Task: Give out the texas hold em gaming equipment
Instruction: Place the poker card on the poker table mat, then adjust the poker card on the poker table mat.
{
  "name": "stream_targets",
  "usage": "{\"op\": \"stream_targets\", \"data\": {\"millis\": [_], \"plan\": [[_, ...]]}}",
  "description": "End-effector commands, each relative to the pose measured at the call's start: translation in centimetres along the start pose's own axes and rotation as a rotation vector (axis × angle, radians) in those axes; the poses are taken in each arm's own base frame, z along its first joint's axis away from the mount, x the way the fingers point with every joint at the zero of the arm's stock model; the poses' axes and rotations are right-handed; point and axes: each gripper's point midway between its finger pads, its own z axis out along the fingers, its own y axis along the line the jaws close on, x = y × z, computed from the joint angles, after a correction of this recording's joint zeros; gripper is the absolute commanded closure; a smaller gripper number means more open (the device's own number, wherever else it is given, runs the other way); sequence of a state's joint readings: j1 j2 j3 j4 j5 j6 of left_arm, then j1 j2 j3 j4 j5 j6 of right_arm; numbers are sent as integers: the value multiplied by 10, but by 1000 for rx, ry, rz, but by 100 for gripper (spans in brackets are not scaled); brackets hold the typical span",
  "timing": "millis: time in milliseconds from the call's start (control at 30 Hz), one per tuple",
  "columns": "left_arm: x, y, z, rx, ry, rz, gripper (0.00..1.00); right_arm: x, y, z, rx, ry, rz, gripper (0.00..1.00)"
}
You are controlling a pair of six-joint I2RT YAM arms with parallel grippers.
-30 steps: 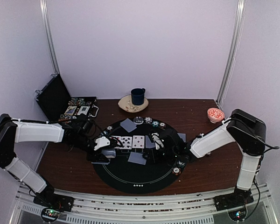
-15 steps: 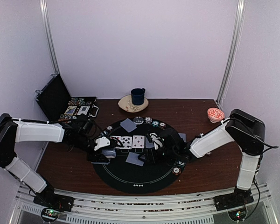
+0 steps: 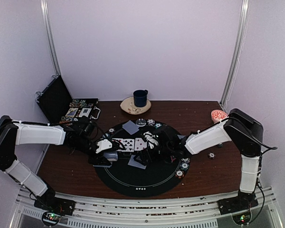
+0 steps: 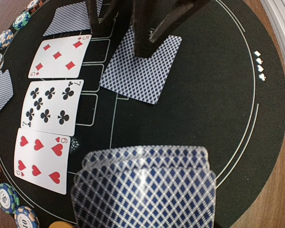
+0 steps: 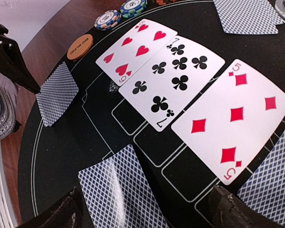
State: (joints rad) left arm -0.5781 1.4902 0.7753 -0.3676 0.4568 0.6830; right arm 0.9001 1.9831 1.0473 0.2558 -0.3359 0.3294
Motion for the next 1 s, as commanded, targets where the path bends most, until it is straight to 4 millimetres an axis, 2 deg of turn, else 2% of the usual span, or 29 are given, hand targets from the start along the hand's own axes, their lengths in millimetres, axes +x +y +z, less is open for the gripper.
{"op": "stream_targets", "data": {"millis": [0,233,433,633,967], "plan": [[-16,7,-7,-26,-45,25,62,43,-14,13,12,161,-14,10],[-15,7,-6,-25,-45,26,62,60,-21,11,81,232,-64,29],[-17,7,-8,-29,-48,28,62,75,-3,15,33,278,-96,32],[-16,7,-7,-28,-45,25,62,80,5,8,12,284,-112,35],[-15,7,-7,-29,-42,25,62,98,19,13,-23,339,-132,42]]}}
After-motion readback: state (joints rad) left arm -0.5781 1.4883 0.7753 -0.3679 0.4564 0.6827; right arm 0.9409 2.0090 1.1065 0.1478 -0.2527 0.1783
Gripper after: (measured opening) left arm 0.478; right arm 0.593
